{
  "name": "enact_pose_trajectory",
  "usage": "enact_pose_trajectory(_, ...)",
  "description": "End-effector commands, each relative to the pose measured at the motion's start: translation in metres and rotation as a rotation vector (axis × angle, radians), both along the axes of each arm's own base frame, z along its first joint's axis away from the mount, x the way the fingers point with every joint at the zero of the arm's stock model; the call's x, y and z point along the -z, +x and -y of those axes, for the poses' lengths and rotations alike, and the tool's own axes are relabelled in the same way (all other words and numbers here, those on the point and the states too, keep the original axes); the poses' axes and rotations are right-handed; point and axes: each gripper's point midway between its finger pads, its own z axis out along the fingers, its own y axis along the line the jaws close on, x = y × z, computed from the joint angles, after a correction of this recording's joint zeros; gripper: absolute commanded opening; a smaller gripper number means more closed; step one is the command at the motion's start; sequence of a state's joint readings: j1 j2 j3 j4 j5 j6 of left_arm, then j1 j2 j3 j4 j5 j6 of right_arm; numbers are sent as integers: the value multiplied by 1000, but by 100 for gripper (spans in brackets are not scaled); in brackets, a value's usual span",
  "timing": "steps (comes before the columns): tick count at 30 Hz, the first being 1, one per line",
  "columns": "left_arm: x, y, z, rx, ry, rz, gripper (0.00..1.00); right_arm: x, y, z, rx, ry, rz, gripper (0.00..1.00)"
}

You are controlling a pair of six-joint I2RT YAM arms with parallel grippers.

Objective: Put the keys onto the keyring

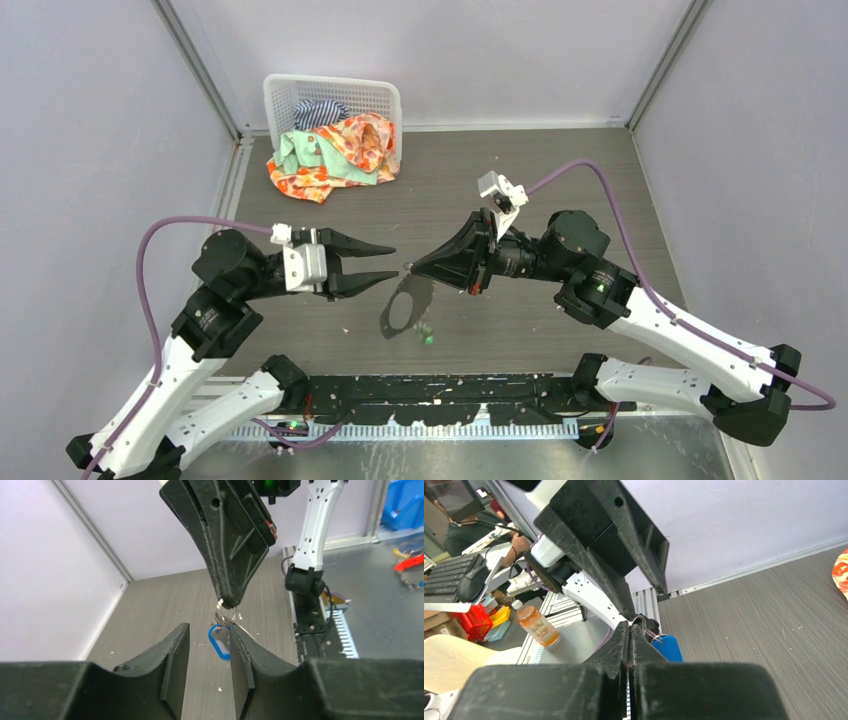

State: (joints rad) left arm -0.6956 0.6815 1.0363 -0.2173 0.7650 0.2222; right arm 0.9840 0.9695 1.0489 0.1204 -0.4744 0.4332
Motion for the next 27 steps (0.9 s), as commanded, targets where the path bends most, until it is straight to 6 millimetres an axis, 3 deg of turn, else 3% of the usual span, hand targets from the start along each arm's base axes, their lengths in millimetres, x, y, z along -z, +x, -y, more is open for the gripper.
enact_pose_trajectory(1,-31,-13,1,47,-80,-111,36,-37,-19,14,-54,129,129,1)
enact_pose_trajectory(8,-16,-37,3,200,16,-105,25,-38,-22,18,-54,121,190,1)
enact_pose_trajectory(15,-24,-29,9,187,-15,-98,29,-36,-24,6,-117,101,184,1)
enact_pose_trajectory(27,-5,-26,6,160,43,-114,28,-35,-27,3,-149,86,212,1)
